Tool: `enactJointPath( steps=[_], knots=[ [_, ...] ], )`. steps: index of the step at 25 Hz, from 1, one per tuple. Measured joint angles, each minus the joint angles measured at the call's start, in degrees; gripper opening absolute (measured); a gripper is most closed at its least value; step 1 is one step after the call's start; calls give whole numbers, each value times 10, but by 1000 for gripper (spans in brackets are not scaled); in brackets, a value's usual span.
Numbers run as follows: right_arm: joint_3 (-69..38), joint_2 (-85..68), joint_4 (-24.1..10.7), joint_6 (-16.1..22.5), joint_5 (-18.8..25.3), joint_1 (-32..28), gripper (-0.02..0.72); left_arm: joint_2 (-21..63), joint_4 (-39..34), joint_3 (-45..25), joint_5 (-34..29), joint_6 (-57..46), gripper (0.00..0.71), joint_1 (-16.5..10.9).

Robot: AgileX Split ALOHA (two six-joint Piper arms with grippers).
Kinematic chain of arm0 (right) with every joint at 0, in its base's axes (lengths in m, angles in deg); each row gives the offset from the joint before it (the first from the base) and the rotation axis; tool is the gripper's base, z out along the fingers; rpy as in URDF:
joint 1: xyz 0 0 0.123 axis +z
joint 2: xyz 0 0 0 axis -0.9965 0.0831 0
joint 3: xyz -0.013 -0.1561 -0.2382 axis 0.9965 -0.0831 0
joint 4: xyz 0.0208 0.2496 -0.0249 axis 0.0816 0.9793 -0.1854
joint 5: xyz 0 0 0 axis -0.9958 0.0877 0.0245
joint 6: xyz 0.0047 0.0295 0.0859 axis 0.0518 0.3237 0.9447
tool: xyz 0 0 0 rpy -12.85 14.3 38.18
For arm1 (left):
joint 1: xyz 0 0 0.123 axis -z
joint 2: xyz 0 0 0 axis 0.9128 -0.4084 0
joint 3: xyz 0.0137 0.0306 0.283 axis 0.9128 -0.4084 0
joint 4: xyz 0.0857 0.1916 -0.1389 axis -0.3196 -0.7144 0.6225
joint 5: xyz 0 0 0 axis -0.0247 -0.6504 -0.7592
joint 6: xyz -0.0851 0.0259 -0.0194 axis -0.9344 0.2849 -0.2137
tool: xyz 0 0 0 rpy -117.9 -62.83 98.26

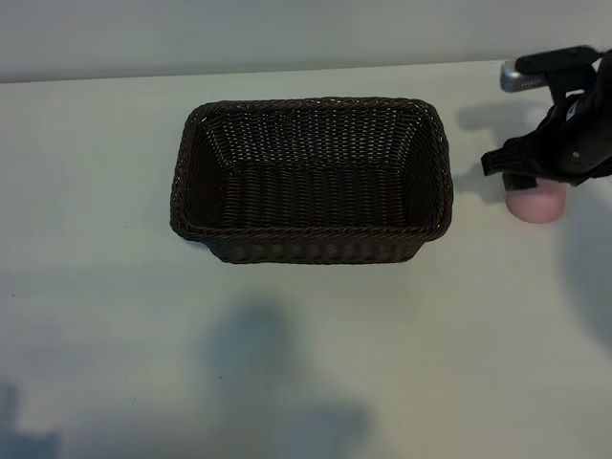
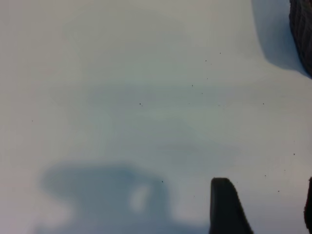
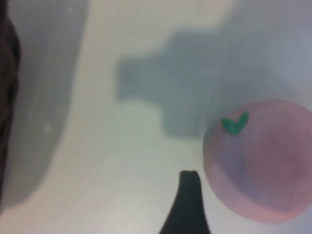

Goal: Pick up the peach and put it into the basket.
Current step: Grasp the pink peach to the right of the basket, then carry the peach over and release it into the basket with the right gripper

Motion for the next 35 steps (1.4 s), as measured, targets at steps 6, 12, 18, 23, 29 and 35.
enactJointPath(
  steps=[6, 12, 18, 23, 29, 35],
  knots=[
    [0, 44, 0, 1, -13, 0, 530, 0, 0, 0, 0, 0, 403, 0],
    [1, 47, -6, 23, -14, 0, 102, 0, 0, 0, 0, 0, 404, 0],
    [2, 46, -11, 28, -9, 0, 48, 0, 0, 0, 0, 0, 404, 0],
    [27, 18, -14, 28, 40, 0, 48, 0, 0, 0, 0, 0, 404, 0],
    [114, -44, -12, 22, 155, 0, 47, 0, 0, 0, 0, 1, 404, 0],
    [190, -73, -11, 5, 238, -2, 47, 0, 0, 0, 0, 1, 404, 0]
  ],
)
